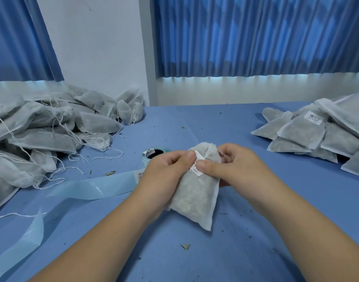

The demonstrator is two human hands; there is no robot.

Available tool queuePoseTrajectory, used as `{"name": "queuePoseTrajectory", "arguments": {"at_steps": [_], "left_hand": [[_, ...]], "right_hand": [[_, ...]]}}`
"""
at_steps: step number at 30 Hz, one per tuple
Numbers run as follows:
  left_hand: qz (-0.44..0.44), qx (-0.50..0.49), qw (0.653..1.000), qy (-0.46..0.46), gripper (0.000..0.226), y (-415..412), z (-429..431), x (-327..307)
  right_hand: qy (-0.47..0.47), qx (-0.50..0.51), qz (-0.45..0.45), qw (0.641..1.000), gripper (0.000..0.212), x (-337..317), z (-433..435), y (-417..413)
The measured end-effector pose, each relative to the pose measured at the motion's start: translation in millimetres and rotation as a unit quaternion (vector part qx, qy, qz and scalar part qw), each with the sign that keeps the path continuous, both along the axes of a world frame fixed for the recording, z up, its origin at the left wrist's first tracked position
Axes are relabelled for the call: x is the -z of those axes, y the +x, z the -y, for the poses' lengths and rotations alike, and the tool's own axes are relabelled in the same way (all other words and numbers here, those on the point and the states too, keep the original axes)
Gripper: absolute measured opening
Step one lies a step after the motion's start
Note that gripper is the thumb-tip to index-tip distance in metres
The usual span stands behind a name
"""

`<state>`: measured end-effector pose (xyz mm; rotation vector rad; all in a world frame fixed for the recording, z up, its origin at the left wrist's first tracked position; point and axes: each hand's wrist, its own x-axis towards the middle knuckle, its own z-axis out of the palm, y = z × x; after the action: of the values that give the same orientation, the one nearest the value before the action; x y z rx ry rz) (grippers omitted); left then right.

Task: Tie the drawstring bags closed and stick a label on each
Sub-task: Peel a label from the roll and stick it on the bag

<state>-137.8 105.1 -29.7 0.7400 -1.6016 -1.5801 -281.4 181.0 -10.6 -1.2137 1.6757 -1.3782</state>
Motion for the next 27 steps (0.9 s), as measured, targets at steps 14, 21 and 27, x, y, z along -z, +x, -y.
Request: {"name": "queuePoseTrajectory", "arguments": {"at_steps": [14,21,27], "left_hand": [[0.014,-0.117,0.987,-0.108,0.037,-11.3,-9.3,0.7],[0.020,-0.132,0.987,-0.094,0.038,-14.8,-10.4,-3.1],[0.014,-0.132,0.990,-0.047,0.023,-31.7,-14.0,-6.7]], "right_hand": [[0.019,-0.154,0.079,0.985,0.007,-2.6,-5.3,-4.9],[0.042,-0.212,0.086,0.973,0.028,-4.1,-5.8,-11.1],[-0.015,-0.139,0.076,0.987,0.021,-7.5,-8.9,-17.1]]}}
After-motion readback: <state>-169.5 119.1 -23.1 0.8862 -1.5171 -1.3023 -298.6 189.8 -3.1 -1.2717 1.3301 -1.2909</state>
